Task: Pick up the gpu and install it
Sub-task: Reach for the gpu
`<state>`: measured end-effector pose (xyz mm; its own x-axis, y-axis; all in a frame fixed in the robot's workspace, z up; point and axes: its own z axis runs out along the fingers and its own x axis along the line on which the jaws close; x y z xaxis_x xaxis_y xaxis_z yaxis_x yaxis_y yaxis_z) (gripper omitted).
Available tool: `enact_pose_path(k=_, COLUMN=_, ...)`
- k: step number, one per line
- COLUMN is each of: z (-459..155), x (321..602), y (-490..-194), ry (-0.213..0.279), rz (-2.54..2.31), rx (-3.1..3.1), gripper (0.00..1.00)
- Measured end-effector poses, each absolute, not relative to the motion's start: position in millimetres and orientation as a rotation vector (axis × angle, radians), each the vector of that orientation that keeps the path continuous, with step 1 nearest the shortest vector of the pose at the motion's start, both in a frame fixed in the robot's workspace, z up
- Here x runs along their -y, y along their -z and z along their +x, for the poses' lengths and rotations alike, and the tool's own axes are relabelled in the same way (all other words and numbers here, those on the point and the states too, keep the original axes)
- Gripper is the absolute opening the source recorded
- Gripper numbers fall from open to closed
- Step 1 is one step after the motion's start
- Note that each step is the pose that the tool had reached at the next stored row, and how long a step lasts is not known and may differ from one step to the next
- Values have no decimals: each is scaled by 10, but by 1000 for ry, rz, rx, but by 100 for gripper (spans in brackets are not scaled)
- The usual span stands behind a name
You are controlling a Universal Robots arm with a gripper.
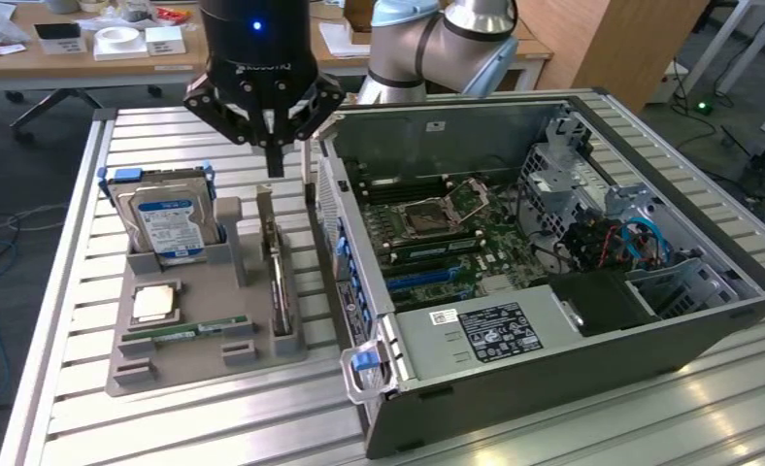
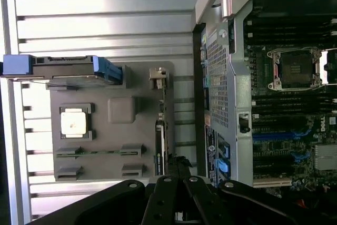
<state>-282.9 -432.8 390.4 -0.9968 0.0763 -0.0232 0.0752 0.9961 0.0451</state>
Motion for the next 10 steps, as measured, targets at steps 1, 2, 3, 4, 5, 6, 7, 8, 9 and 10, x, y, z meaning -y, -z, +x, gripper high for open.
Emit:
enact_pose_path(k=1, z=-2830, x=4348, y=-3904, ry=-69, rz=118, rx=-3114, gripper=11)
enact_pose_path(k=2, z=-2831, x=4369, y=-3904, ry=-69, rz=118, rx=-3114, gripper=11)
enact_pose_path(k=3, z=-2832, x=4387, y=-3904, ry=-69, rz=118, rx=-3114, gripper=11)
enact_pose_path(k=4, z=-2834, x=4404, y=-3904, ry=-69, rz=118, rx=-3114, gripper=11)
enact_pose_path(k=5, z=-2835, x=4420, y=-3904, ry=-69, rz=118, rx=-3114, gripper=11)
enact_pose_path(k=6, z=-2837, x=4429, y=-3904, ry=-69, rz=118, rx=-3114, gripper=11)
enact_pose_path(k=7, z=-2841, x=4433, y=-3904, ry=-69, rz=118, rx=-3114, gripper=11)
enact_pose_path(k=8, z=-2850, x=4435, y=-3904, ry=-69, rz=119, rx=-3114, gripper=11)
enact_pose_path(k=9, z=-2862, x=4437, y=-3904, ry=-69, rz=118, rx=-3114, gripper=11)
enact_pose_path(k=10, z=-2880, x=4438, y=-3904, ry=-69, rz=118, rx=-3114, gripper=11)
